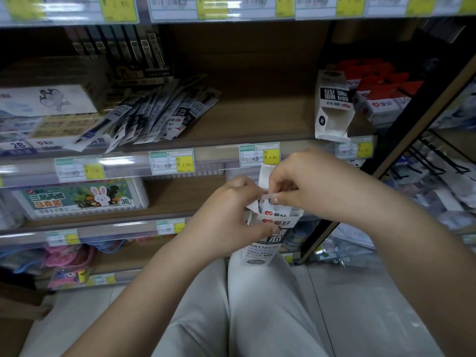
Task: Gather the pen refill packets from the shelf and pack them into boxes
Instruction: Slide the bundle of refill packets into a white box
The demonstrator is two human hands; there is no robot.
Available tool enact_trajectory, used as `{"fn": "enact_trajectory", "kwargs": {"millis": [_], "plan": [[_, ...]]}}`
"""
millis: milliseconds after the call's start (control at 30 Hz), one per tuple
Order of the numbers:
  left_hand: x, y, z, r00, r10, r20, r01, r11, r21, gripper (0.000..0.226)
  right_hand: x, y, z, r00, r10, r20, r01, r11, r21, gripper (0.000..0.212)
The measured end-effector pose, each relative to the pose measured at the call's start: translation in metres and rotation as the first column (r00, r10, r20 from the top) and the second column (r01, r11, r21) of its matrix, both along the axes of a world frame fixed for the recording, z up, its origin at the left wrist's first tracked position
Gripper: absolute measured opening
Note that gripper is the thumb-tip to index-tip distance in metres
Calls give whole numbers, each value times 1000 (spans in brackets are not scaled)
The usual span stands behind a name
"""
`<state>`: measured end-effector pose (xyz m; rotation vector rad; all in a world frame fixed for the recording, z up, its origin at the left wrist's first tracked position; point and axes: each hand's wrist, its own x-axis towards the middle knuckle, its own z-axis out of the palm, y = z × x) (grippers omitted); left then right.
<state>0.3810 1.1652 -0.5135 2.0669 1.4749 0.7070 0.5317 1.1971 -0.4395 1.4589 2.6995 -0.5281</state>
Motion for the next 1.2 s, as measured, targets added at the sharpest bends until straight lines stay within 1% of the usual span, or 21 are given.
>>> {"fn": "enact_trajectory", "kwargs": {"millis": [33,100,200,267,367,433,567,667,767,800,867,900,967,1067,1133,1200], "plan": [[-1,0,0,1000,-2,10,2,1000,0,38,1,0,-1,1000,-2,-14,2,1000,6,11],[-2,1,1,999,-14,29,14,1000,-7,37,3,1,-4,998,-21,-53,22,1000,8,12],[-1,0,3,1000,-24,10,24,1000,-17,32,4,3,-8,993,-47,-104,49,999,18,13],[-2,1,2,1000,-16,-4,16,1000,-15,33,4,4,-9,989,-61,-138,65,998,25,12],[-2,0,1,999,-31,8,31,999,-7,31,3,4,-8,982,-56,-181,63,998,32,10],[-1,-1,1,999,-40,13,40,999,1,31,3,4,-7,990,-25,-140,31,998,46,10],[-5,-1,-1,999,-9,33,8,1000,16,41,6,2,-4,1000,22,-7,-22,997,80,12],[-7,-2,-1,999,-19,48,18,1000,7,39,7,-1,-3,999,45,-29,-43,996,73,13],[-5,-1,0,999,-33,4,33,999,6,41,4,-3,-4,997,66,-27,-64,996,69,22],[-5,-1,0,999,-34,-2,34,999,5,42,3,-5,-4,997,72,-17,-70,994,81,22],[-5,-1,1,999,-43,-8,43,999,13,39,1,-7,-3,996,80,41,-85,989,123,14],[-5,-1,2,999,-47,-8,47,999,14,35,0,-8,-3,993,80,82,-91,986,143,11],[-3,-2,4,998,-54,-17,55,998,14,31,-4,-9,-4,985,73,156,-100,979,176,10],[1,-2,5,998,-56,-35,56,998,13,36,-10,-12,-3,964,15,267,-78,971,227,14],[2,-2,5,997,-56,-46,57,998,20,37,-13,-16,-1,956,-15,294,-66,963,262,19],[2,-1,4,998,-57,-40,58,998,33,33,-17,-19,0,950,4,312,-88,963,256,14]]}}
